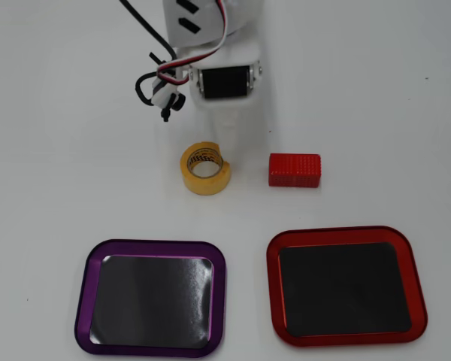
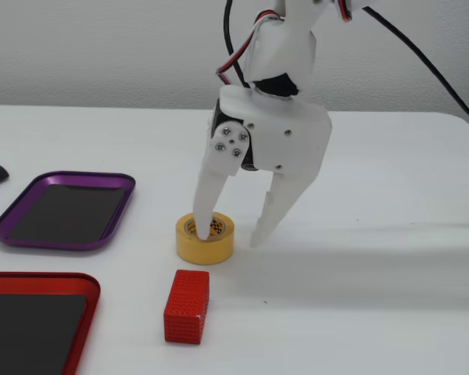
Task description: Grasp a tape and put it in the right purple dish.
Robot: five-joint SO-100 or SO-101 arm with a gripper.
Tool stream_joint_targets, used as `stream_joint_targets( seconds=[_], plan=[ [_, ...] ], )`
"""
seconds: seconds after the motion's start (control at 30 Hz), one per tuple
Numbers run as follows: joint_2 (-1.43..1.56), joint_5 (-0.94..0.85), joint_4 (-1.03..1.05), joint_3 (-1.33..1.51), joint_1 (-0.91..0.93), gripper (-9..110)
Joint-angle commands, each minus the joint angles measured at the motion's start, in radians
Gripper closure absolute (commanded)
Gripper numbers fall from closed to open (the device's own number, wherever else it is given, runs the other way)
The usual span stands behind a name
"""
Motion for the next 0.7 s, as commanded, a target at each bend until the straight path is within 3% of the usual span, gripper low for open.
stream_joint_targets(
  seconds=[0.0, 0.67],
  plan=[
    [0.008, 0.008, -0.055, 0.026, -0.011, 86],
    [0.023, 0.008, -0.048, 0.034, 0.011, 86]
  ],
)
